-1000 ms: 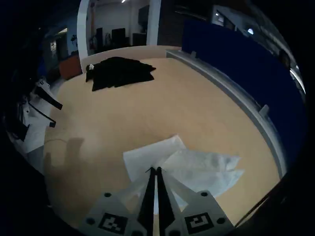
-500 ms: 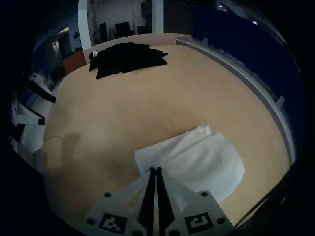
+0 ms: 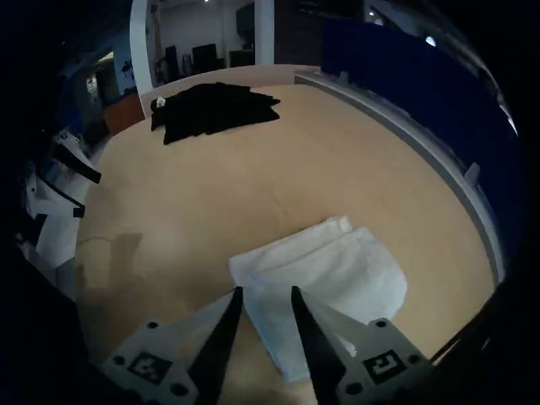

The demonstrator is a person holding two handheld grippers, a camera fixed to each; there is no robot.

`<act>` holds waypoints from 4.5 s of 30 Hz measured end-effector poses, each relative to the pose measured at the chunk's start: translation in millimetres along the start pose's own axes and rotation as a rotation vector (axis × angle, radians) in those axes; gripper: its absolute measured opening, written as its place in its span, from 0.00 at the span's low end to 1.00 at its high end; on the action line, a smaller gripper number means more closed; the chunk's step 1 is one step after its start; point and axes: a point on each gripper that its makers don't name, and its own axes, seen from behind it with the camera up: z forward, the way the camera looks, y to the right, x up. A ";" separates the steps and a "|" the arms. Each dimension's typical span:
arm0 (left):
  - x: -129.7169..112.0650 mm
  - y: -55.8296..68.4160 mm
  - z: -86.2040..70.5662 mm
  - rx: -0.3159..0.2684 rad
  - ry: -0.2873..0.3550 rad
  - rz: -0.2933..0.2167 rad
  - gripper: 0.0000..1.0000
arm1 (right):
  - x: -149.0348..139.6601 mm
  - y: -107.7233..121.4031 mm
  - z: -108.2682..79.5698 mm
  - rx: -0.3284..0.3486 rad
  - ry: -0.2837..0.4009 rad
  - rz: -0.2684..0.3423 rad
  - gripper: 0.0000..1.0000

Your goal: Fold towel

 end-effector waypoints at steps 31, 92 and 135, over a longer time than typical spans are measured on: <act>-0.3 9.1 2.1 -0.010 -0.004 0.020 0.91 | -76.1 25.4 -35.1 -0.129 -0.067 0.116 0.72; 48.5 47.8 -9.3 -0.072 0.097 0.080 0.91 | 66.3 87.9 -177.4 -0.312 0.257 0.111 0.05; 58.8 98.7 -3.1 -0.095 0.084 0.108 0.91 | -49.4 304.9 -393.9 -0.643 0.238 0.298 0.05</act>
